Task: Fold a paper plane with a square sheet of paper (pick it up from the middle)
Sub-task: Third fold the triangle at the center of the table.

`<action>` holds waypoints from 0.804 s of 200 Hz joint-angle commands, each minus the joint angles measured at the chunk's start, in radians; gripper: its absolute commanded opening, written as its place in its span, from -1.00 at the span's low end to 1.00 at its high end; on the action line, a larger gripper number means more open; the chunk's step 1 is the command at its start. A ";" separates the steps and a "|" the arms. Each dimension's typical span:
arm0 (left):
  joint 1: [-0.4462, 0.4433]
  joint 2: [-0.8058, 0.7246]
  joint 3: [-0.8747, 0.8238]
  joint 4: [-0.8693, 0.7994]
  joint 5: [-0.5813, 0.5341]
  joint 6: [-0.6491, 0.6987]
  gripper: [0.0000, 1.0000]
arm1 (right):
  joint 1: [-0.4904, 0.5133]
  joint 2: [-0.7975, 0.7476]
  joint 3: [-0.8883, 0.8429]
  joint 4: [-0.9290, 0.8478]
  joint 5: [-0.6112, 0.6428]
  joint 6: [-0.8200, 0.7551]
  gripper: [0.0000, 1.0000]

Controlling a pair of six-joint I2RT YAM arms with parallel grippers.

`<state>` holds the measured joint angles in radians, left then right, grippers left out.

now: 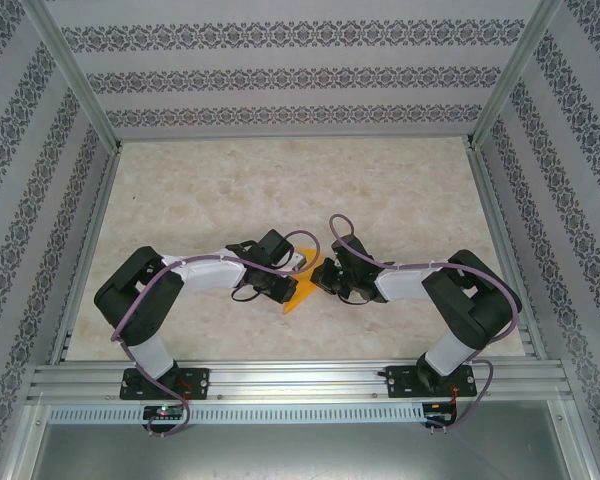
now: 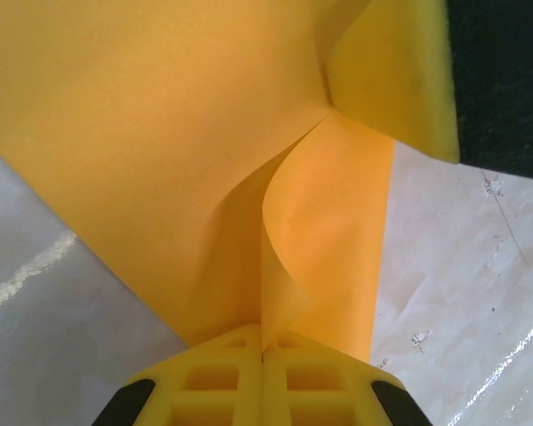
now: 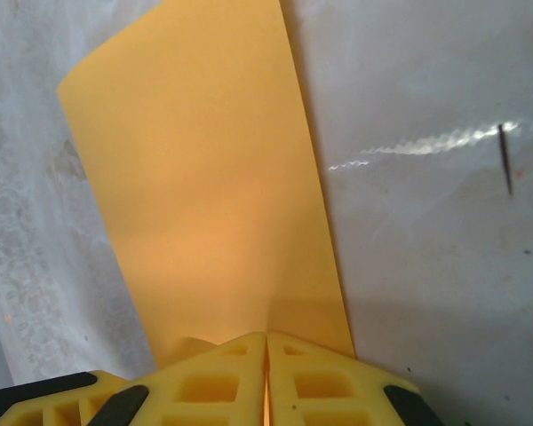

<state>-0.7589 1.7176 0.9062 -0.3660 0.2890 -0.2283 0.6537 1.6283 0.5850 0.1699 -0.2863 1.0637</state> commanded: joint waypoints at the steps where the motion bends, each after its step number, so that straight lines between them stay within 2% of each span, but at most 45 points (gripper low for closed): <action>1: 0.015 0.013 0.007 -0.050 -0.040 0.015 -0.89 | 0.001 -0.021 0.016 -0.090 0.039 -0.043 -0.79; 40: 0.015 0.013 0.007 -0.050 -0.040 0.015 -0.89 | -0.017 -0.091 0.029 -0.087 0.022 -0.055 -0.77; 115: 0.015 0.016 0.009 -0.049 -0.036 0.015 -0.88 | -0.030 0.031 0.016 -0.065 0.025 -0.048 -0.79; 161: 0.015 0.015 0.008 -0.050 -0.039 0.014 -0.88 | -0.024 -0.113 0.021 -0.114 0.034 -0.059 -0.77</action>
<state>-0.7589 1.7176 0.9077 -0.3683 0.2852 -0.2283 0.6262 1.5929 0.5999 0.0856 -0.2771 1.0225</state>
